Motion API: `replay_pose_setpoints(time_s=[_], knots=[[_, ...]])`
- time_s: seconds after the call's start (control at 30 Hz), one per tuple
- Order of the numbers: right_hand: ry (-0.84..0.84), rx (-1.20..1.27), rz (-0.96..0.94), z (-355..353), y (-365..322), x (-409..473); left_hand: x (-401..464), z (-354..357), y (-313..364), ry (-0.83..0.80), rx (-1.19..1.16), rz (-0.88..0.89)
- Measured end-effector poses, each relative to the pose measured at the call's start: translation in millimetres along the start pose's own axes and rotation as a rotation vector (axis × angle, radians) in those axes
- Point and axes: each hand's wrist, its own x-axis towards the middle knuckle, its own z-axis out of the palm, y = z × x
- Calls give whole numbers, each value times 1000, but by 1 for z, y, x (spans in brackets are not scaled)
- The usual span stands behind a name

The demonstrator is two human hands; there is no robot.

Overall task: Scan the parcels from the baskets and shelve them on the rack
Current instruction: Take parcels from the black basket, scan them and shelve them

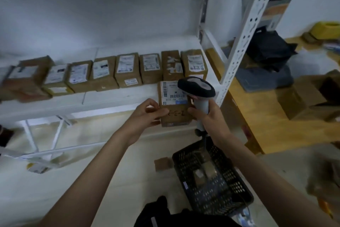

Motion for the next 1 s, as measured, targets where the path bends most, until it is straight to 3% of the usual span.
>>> replay_pose_setpoints(time_s=[0.13, 0.53, 0.8, 1.0], knots=[[-81, -54, -82, 4, -20, 10, -14, -8, 9, 61, 0, 107], [-269, -191, -268, 14, -106, 26, -24, -23, 68, 572, 203, 585], [-380, -215, -319, 15, -132, 16, -29, -28, 90, 716, 283, 687], [-410, -197, -321, 10, -142, 12, -28, -33, 93, 724, 289, 703]])
